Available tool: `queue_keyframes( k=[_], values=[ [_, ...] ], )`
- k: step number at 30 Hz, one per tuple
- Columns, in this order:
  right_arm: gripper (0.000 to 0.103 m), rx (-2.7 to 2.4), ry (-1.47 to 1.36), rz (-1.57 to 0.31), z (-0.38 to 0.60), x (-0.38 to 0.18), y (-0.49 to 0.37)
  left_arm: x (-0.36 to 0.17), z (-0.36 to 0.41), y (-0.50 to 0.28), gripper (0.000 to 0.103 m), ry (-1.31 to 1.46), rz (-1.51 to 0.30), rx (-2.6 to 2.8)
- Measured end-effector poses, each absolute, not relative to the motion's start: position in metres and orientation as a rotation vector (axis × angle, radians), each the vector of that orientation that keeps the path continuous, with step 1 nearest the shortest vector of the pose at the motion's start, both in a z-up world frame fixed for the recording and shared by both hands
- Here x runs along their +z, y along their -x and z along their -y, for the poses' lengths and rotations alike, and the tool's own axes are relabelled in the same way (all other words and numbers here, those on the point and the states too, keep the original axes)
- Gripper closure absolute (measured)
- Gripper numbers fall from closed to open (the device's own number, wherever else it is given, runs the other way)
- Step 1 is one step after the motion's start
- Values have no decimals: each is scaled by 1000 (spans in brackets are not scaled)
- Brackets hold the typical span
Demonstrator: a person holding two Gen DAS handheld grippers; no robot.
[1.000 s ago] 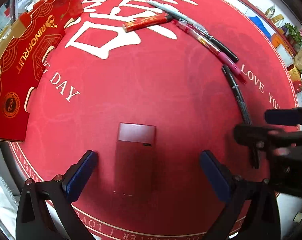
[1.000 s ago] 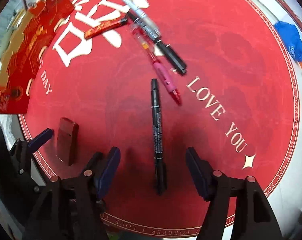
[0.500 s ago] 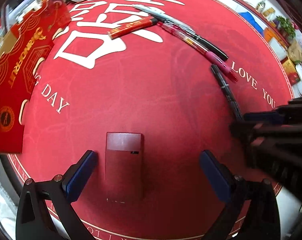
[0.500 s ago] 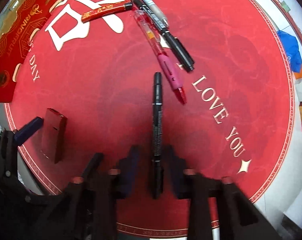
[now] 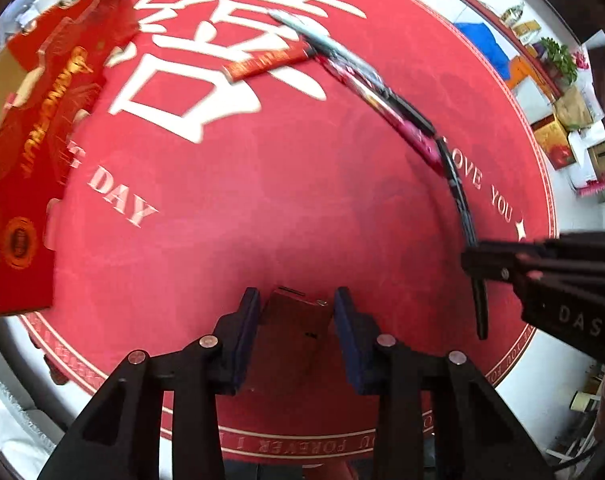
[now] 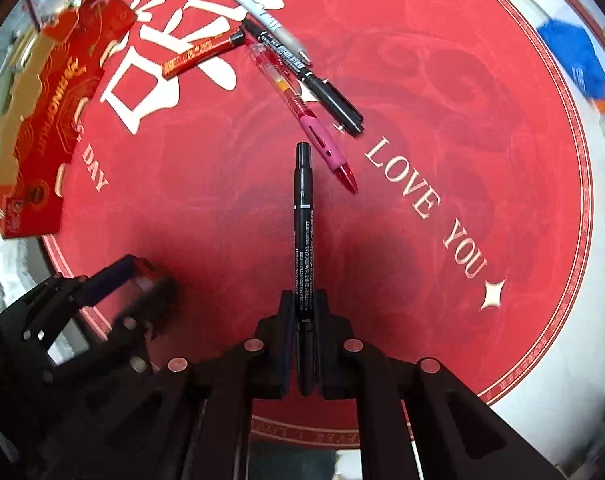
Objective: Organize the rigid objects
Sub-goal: 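Grasp the dark-red box with the left tool while the right tool grasps the black marker, then carry the held box and marker over the cardboard box with both tools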
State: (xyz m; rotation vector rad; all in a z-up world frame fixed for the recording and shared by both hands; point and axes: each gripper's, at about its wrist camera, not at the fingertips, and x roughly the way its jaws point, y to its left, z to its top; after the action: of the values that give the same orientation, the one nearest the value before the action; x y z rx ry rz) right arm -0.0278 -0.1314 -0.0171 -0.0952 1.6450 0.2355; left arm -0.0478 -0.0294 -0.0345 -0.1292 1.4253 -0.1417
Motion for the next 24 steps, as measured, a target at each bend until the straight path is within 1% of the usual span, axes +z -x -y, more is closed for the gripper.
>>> queue_keyframes(
  k=[3,7,9,10,13,14,16,18,21,23,24],
  values=[
    [93,231,73,-1642,155,2,36,-22,21,47,63,126,-1390,-137],
    [93,223,63,-1640,156,15,41,-15,9,46,63,176,-1373,-145],
    [93,223,62,-1643,157,17,42,-24,7,54,63,154,-1376,-127],
    [93,222,62,-1644,157,9,36,-31,7,55,63,139,-1379,-121],
    [93,218,51,-1648,153,8,35,-61,12,61,63,88,-1412,-106],
    [93,218,46,-1647,153,8,36,-59,13,66,61,80,-1381,-101],
    [93,224,39,-1643,154,10,38,-59,18,75,55,38,-1368,-103],
    [93,228,42,-1645,154,10,39,-60,24,85,37,10,-1374,-95],
    [93,227,38,-1647,157,11,40,-61,30,97,32,11,-1355,-51],
    [93,226,40,-1645,159,13,41,-61,31,100,33,18,-1356,-27],
    [93,226,40,-1643,160,13,41,-60,32,100,37,22,-1361,-27]
  ],
)
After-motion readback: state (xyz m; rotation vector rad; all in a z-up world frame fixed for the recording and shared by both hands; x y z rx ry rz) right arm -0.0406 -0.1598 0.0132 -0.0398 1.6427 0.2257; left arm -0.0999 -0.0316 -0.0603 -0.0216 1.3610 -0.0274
